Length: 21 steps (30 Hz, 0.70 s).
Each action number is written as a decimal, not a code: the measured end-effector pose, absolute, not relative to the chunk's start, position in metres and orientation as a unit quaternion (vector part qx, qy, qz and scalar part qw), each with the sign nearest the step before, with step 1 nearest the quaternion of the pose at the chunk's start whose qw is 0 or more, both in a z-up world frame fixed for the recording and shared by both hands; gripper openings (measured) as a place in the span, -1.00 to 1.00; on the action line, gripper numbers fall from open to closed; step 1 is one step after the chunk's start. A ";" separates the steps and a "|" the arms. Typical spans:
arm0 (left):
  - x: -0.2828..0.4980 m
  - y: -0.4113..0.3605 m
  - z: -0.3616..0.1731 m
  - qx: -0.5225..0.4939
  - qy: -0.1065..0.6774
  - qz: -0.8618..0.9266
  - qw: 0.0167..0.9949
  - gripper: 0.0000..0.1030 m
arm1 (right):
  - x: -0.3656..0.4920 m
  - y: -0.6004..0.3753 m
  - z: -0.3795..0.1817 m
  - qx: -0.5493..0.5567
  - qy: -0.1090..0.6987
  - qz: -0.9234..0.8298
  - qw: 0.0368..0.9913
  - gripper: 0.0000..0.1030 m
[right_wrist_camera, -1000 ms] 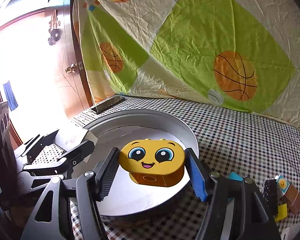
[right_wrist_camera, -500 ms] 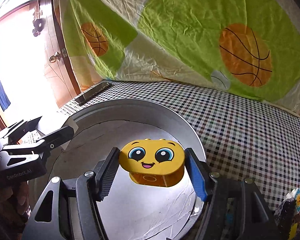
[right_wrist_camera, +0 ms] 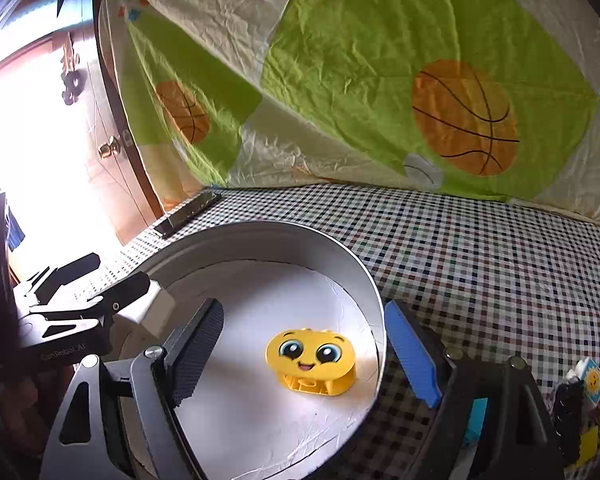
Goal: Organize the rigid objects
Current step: 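Lower both boxes into the tin and open both grippers, then grasp the brown comb with the left gripper while the right gripper grasps the white soap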
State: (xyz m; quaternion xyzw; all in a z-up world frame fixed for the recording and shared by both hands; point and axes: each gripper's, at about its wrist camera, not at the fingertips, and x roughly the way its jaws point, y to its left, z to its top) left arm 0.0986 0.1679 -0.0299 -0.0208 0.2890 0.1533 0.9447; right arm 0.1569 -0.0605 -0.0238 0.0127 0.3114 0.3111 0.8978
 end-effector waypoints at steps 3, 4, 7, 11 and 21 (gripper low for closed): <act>0.105 0.172 -0.031 -0.033 0.303 0.148 0.941 0.99 | 0.148 -0.074 -0.017 0.022 0.296 0.304 0.905 0.67; 0.105 0.173 -0.030 -0.036 0.301 0.152 0.941 0.99 | 0.145 -0.079 -0.015 0.024 0.292 0.301 0.907 0.68; 0.098 0.170 -0.026 -0.037 0.291 0.152 0.944 0.99 | 0.135 -0.092 -0.012 0.023 0.288 0.301 0.909 0.68; 0.080 0.149 -0.019 -0.027 0.264 0.144 0.953 0.99 | 0.119 -0.118 -0.015 0.012 0.283 0.290 0.914 0.69; 0.039 0.038 -0.021 -0.014 0.222 0.034 0.974 0.99 | 0.082 -0.239 -0.028 -0.010 0.278 0.149 0.949 0.69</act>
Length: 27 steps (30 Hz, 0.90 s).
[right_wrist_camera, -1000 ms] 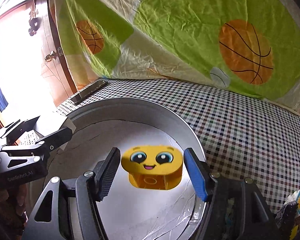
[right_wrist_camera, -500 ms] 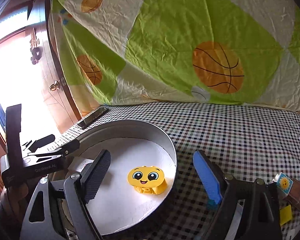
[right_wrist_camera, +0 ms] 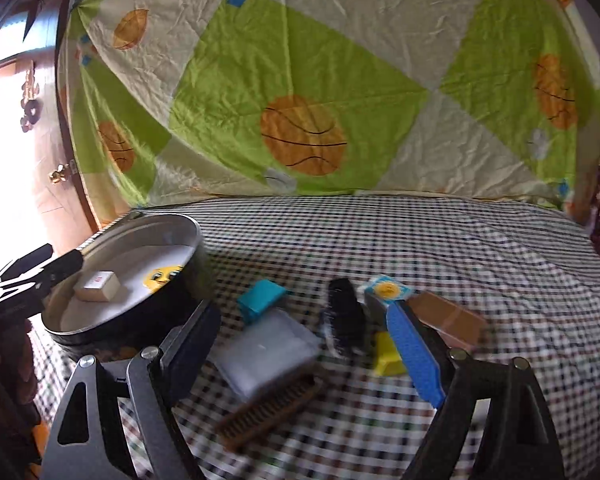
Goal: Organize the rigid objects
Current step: 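Grasp the brown comb with the left gripper while the right gripper grasps the white soap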
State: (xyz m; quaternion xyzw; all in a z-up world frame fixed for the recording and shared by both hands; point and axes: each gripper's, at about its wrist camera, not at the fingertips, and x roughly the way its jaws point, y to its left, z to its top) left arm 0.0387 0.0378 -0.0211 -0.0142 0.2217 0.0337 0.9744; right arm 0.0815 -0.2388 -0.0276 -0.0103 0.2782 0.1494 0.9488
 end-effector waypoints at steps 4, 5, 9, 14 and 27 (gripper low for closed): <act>0.033 -0.007 -0.025 -0.008 0.225 -0.016 0.974 0.99 | 0.075 -0.281 -0.037 0.005 0.289 0.107 0.951 0.69; 0.033 -0.017 -0.028 -0.007 0.230 -0.024 0.973 0.99 | 0.076 -0.289 -0.039 0.010 0.294 0.097 0.951 0.69; 0.035 -0.045 -0.038 -0.004 0.251 -0.045 0.967 0.99 | 0.076 -0.315 -0.046 0.027 0.308 0.068 0.949 0.68; 0.035 -0.074 -0.047 0.020 0.264 -0.066 0.962 0.91 | 0.077 -0.326 -0.060 0.026 0.335 0.055 0.940 0.68; 0.052 -0.096 -0.071 0.027 0.320 -0.086 0.943 0.68 | 0.093 -0.318 -0.072 0.006 0.387 0.067 0.920 0.64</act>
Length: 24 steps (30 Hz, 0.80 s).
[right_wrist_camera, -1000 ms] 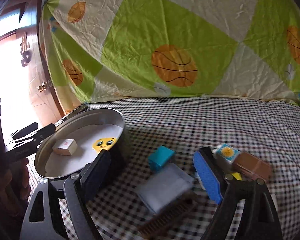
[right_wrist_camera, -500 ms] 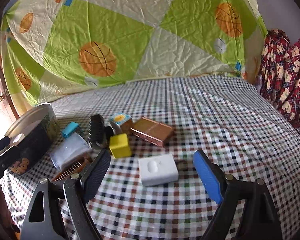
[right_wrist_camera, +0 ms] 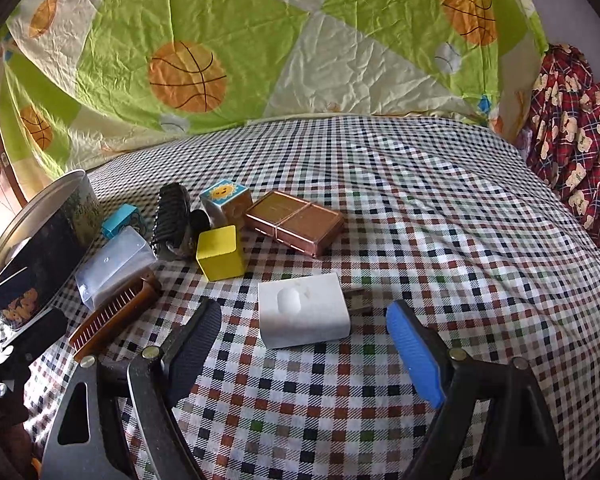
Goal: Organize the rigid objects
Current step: 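Grasp the brown comb with the left gripper while the right gripper grasps the white soap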
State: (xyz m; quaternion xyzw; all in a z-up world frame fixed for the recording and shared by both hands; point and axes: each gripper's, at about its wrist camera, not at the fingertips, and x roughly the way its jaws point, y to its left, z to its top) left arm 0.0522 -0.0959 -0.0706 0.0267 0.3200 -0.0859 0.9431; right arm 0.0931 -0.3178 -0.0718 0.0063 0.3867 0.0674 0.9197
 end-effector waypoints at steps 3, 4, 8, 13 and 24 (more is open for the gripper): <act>0.057 -0.096 -0.076 0.022 0.333 -0.094 0.938 0.56 | 0.097 -0.314 -0.076 -0.003 0.399 0.069 0.914 0.62; 0.059 -0.097 -0.077 0.021 0.336 -0.097 0.937 0.54 | 0.098 -0.313 -0.078 -0.006 0.402 0.069 0.913 0.62; 0.064 -0.101 -0.081 0.027 0.352 -0.116 0.928 0.44 | 0.106 -0.315 -0.080 -0.005 0.405 0.061 0.912 0.62; 0.071 -0.107 -0.086 0.032 0.375 -0.134 0.917 0.28 | 0.109 -0.310 -0.086 -0.020 0.423 0.072 0.903 0.28; 0.085 -0.117 -0.095 0.042 0.412 -0.153 0.898 -0.32 | 0.107 -0.308 -0.083 -0.030 0.415 0.068 0.907 0.27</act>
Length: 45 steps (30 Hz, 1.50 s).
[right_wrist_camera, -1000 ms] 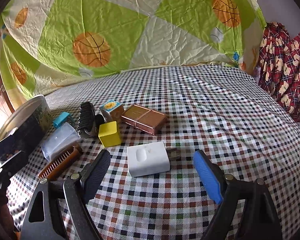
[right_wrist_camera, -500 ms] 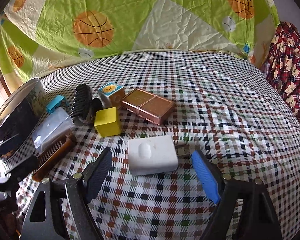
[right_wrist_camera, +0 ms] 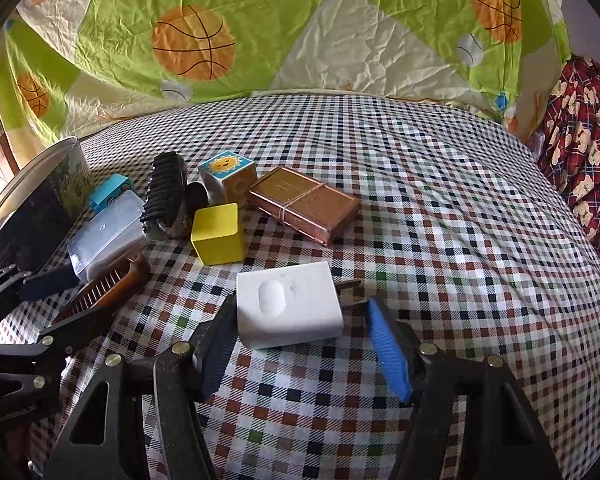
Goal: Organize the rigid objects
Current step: 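Grasp the brown comb with the left gripper while the right gripper grasps the white soap, then lift the brown comb with the left gripper while the right gripper lifts the white soap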
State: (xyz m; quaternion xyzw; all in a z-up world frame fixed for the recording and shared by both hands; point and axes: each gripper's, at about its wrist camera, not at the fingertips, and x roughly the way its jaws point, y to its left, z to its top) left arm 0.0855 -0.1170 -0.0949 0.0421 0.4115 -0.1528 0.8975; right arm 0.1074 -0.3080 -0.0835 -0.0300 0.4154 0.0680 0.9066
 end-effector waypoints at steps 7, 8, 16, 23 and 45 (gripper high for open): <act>0.082 -0.115 -0.094 0.037 0.400 -0.161 0.902 -0.54 | 0.106 -0.312 -0.082 -0.014 0.413 0.069 0.908 0.28; 0.081 -0.114 -0.093 0.036 0.396 -0.161 0.903 -0.54 | 0.106 -0.314 -0.082 -0.010 0.413 0.069 0.908 0.28; 0.072 -0.106 -0.084 0.017 0.360 -0.148 0.921 -0.54 | 0.104 -0.319 -0.080 0.009 0.404 0.073 0.912 0.28; 0.064 -0.092 -0.078 -0.013 0.326 -0.134 0.936 -0.54 | 0.096 -0.322 -0.074 0.020 0.377 0.078 0.923 0.28; 0.042 -0.075 -0.063 -0.045 0.245 -0.114 0.962 -0.54 | 0.080 -0.328 -0.062 0.037 0.322 0.078 0.943 0.28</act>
